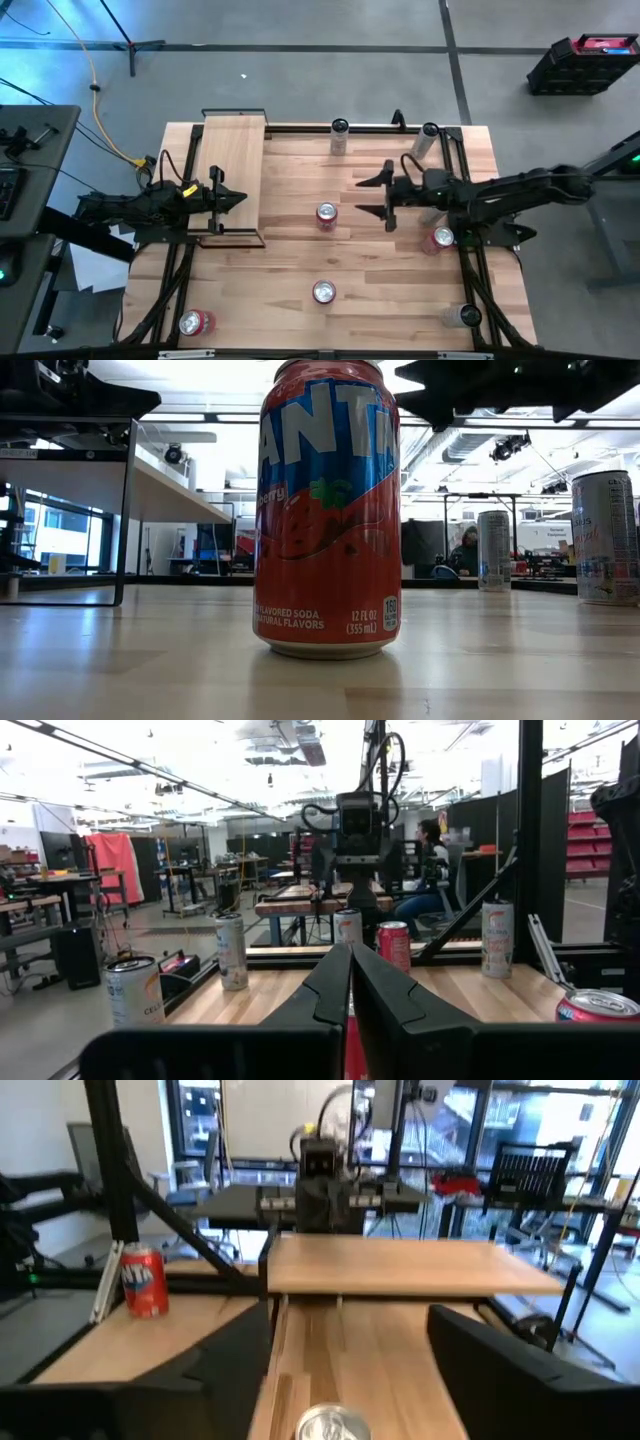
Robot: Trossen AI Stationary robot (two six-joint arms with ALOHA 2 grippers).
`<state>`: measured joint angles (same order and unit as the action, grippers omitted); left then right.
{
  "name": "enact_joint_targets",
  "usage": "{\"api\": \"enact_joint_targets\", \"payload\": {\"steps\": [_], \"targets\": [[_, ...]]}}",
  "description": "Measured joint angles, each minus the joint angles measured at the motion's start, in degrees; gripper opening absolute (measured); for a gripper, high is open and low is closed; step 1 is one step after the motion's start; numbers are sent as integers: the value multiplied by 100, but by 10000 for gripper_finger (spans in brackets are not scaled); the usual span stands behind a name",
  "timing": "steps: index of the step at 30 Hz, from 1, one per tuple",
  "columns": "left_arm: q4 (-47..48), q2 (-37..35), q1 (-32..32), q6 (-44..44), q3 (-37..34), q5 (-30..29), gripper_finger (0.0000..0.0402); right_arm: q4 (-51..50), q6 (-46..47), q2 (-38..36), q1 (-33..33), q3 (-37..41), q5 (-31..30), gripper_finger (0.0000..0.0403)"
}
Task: Place canned beverage on shelf
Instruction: Put the top red soda can on the shelf
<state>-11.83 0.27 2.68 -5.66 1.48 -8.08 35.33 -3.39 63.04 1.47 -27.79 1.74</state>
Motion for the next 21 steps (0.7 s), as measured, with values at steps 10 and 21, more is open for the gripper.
{"api": "enact_joint_targets", "payload": {"steps": [10, 21], "targets": [[-3, -2, -1, 307, 0, 2, 7, -64, -4, 840, -268, 0, -343, 326], [-954, 0, -1, 1074, 0, 53, 8, -185, -307, 927, -675, 0, -1490, 326]]}}
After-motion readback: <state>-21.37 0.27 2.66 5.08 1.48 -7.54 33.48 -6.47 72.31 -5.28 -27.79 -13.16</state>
